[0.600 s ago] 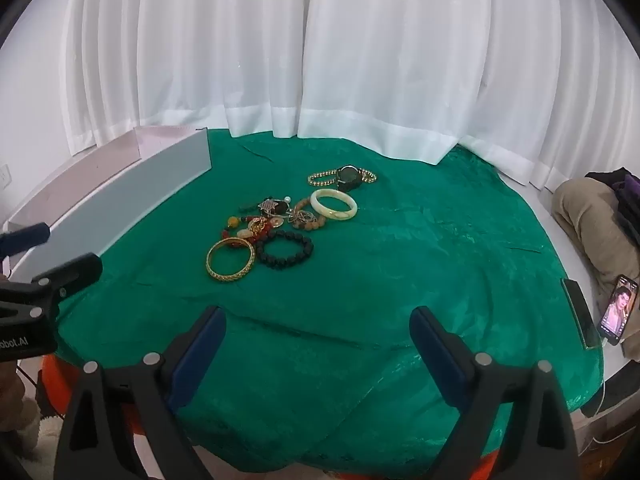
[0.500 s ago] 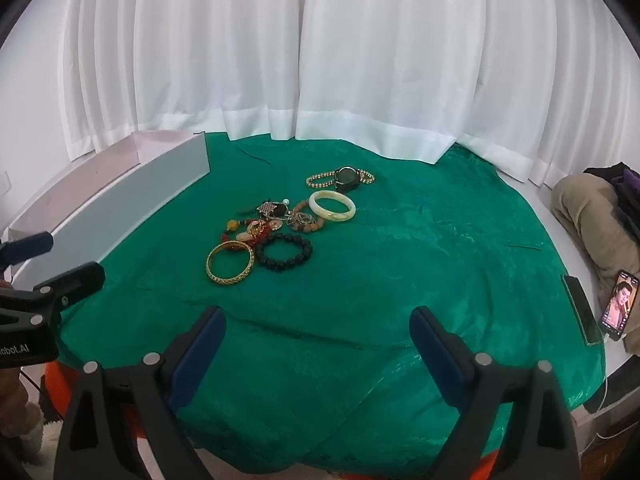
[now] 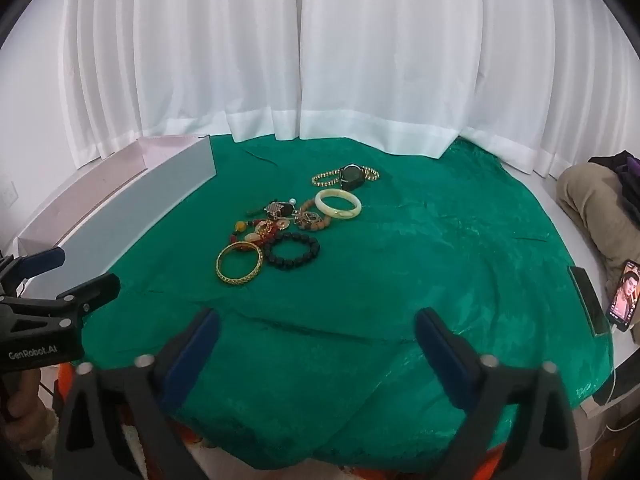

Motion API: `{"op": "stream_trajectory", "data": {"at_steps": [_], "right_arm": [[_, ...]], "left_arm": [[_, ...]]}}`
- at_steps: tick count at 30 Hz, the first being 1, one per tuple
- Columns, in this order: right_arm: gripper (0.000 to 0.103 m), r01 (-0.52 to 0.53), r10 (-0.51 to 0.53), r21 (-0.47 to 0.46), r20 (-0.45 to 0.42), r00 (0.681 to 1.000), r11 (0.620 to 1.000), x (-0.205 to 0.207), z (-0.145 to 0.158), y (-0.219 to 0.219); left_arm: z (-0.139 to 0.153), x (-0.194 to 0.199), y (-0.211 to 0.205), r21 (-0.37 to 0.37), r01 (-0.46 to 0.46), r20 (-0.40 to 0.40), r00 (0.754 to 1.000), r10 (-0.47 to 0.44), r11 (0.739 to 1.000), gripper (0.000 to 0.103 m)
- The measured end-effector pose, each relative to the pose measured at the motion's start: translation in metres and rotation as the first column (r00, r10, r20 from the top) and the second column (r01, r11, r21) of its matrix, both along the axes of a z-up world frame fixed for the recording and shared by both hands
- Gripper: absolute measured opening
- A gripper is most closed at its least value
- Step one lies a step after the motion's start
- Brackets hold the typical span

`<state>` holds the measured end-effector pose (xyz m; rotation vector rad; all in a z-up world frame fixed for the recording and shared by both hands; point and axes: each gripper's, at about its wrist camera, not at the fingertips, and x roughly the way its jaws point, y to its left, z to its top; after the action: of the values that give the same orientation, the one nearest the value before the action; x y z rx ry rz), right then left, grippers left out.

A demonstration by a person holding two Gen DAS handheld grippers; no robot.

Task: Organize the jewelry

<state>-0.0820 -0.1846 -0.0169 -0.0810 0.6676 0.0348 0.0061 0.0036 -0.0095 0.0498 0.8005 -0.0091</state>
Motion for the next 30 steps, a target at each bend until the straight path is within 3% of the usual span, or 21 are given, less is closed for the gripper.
{"op": "stream_trajectory", "data": {"at_steps": [4,8,17,23,30], "right_arm": [[0.102,0.007,-0.007,0.012,-0.005,1.000,1.000,-0.002,-0.001,-0.001],[0.102,0.020,-0.019,-0.066,0.003,1.000,0.998,-0.001,0.001,0.003],[0.102,0.017,-0.016,-0.013,0.027,1.000,1.000,-0.001,0.010,-0.005],[0.102,0.013,-0.013,-0.017,0.021,1.000,1.000,0.000,0.008,-0.004],[0.102,0.012,-0.012,-0.012,0.015,1.000,1.000,0.000,0.007,-0.003]], "left_arm": [[0.000,0.000,0.003,-0.008,-0.012,-0.004,1.000,0.012,1.000,0.103],[0.004,-0.002,0.004,-0.026,0.002,0.016,1.000,-0.001,1.000,0.103],[0.007,-0.005,-0.009,-0.049,0.066,0.045,0.997,-0.063,0.997,0.103],[0.003,-0.006,-0.015,-0.018,0.063,0.038,0.997,-0.062,0.998,0.103],[0.009,-0.008,-0.010,-0.041,0.068,0.068,0.996,-0.065,0.997,0.103]]}}
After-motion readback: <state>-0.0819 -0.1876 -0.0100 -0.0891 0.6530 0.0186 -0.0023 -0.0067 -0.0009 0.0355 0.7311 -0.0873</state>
